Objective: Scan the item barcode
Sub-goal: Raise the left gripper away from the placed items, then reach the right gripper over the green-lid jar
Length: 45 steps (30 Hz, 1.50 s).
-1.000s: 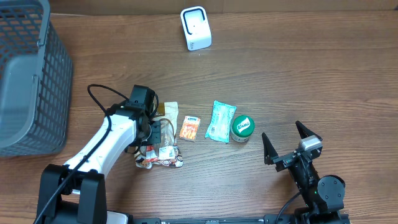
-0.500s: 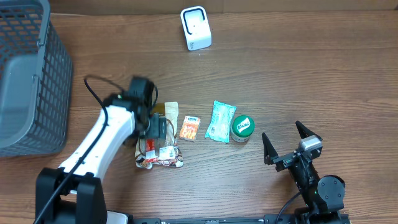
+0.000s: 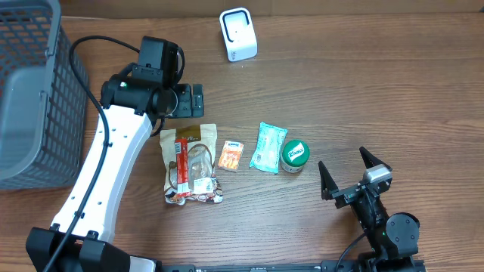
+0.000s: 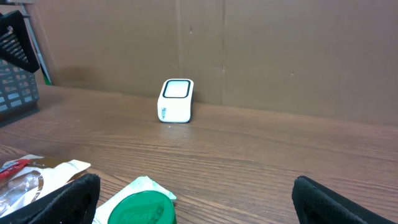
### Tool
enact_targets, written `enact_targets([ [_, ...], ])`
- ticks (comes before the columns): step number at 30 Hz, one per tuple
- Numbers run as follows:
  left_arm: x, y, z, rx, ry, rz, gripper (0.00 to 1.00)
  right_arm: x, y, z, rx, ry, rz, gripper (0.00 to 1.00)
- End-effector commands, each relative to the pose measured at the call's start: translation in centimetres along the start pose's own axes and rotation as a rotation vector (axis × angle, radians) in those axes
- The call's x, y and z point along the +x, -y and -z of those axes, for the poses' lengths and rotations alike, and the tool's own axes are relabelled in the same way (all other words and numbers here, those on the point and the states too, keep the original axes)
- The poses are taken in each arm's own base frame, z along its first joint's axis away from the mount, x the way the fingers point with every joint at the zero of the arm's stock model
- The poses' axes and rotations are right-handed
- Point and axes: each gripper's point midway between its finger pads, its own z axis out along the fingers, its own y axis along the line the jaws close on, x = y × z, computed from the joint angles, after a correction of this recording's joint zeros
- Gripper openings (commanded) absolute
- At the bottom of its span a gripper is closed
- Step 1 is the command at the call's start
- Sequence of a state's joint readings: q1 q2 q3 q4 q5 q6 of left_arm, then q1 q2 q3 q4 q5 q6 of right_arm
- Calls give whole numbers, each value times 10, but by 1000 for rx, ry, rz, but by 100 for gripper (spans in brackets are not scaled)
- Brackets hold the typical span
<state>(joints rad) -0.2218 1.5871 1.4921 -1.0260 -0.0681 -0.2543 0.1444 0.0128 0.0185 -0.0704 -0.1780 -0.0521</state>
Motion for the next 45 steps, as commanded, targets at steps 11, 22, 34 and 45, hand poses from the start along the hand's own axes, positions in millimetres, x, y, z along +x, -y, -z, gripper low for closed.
enact_targets([
  [11, -5, -2, 5, -12, 19, -7, 100, 5, 17, 1, 96, -7, -5, 100],
  [22, -5, -2, 5, -12, 19, -7, 100, -2, 0, 0, -5, 17, -43, 100],
  [34, -5, -2, 5, -12, 19, -7, 100, -118, -7, 36, -5, 165, -176, 100],
  [45, -5, -2, 5, -12, 19, -7, 100, -209, -8, 55, 57, -138, -227, 100],
])
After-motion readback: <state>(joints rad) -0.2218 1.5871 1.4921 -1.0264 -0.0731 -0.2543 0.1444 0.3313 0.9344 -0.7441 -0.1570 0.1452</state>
